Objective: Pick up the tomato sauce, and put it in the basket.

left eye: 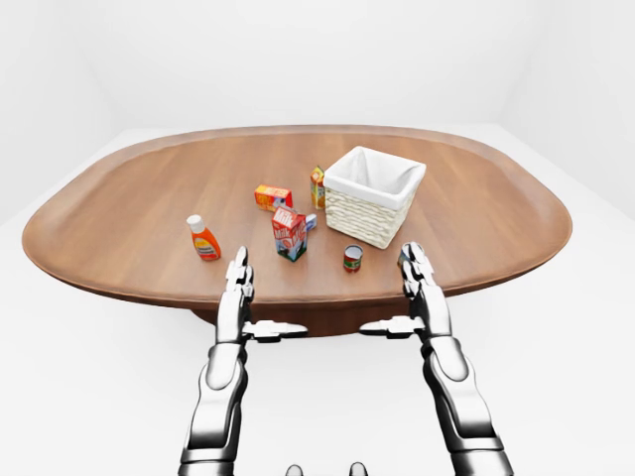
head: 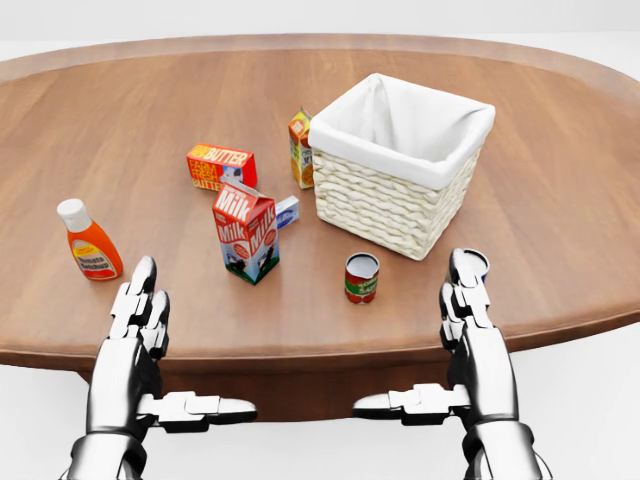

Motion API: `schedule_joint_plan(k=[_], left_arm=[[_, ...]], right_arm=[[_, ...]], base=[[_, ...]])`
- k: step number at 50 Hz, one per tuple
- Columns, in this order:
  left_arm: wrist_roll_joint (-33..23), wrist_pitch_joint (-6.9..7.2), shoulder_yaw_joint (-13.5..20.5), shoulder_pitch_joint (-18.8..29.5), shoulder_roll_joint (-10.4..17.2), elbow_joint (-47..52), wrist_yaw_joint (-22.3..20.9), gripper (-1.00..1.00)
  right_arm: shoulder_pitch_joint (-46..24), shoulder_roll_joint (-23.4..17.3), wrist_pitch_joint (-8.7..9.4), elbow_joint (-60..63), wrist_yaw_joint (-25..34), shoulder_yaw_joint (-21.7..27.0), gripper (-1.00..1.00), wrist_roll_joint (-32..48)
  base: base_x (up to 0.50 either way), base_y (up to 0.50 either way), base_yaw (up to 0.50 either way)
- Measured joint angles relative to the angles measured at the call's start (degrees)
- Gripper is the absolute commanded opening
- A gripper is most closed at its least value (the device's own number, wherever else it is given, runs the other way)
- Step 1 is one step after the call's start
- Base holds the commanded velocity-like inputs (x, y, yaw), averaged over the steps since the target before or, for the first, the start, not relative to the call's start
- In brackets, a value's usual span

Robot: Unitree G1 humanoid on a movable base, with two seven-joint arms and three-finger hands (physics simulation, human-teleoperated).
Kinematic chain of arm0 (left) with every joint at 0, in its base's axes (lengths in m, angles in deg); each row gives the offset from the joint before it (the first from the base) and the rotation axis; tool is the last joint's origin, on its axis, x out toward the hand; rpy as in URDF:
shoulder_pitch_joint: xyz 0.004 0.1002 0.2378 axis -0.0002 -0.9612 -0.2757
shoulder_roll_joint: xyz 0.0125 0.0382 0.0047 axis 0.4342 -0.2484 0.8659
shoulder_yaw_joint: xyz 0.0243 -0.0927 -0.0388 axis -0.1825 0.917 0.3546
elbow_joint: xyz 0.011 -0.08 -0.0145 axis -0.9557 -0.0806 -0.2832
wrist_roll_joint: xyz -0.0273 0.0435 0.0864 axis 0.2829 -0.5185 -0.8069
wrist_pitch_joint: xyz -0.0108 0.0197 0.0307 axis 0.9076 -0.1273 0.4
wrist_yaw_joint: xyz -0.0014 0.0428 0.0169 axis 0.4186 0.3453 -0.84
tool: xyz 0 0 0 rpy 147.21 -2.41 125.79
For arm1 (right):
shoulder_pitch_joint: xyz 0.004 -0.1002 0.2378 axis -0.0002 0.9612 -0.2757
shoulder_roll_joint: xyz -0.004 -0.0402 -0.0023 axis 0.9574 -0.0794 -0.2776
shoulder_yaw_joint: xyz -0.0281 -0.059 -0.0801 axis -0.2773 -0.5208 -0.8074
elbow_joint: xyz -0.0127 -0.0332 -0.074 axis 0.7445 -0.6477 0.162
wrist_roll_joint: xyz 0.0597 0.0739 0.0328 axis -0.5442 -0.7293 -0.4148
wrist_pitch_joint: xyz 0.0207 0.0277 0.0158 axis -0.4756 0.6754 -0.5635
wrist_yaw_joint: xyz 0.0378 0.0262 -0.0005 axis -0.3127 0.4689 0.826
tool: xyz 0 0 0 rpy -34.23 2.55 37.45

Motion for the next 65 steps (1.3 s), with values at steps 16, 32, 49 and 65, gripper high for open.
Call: schedule_joint_plan(k=[16,32,49,65], left_arm=[[0.6,0.83,1.05,-0.18,0.56,1.08,-1.29,0.98],[1.08,5.18,1.72,-0.85,0.94,8.05,-2.27,0.99],[1.03,5.18,2.09,-1.21,0.99,11.7,-2.79,0.99],[0.91,5.18,2.09,-1.32,0.96,11.91,-2.96,0.99]], right_arm=[[0.18,-0.57,1.21,1.4,1.31,1.15,1.0,-0.83],[1.2,-0.86,5.05,10.32,2.4,1.94,1.0,-2.28],[1.65,-0.89,5.05,15.09,3.13,2.29,1.0,-2.98],[2.78,-0.84,5.05,17.03,5.02,2.19,1.0,-4.22]], base=[[0.0,0.0,0.0],[0.0,0.0,0.0],[0.0,0.0,0.0],[0.24,0.0,0.0]])
